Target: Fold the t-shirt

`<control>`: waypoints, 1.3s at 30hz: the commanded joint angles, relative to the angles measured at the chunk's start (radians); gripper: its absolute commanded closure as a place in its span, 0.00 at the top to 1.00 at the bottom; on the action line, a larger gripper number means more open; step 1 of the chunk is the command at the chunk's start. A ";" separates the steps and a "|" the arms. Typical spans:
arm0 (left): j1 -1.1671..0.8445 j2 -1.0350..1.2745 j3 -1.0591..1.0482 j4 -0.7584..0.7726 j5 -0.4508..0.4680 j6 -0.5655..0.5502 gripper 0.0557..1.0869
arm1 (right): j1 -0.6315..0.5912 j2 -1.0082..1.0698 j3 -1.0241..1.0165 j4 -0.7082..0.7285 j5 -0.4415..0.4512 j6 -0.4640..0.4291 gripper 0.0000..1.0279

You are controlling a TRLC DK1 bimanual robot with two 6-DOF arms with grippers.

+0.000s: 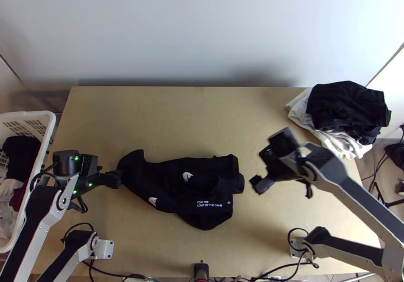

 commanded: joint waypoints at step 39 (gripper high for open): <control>0.040 0.180 0.069 0.032 0.044 -0.018 0.95 | 0.091 0.372 0.084 0.286 0.001 0.016 0.03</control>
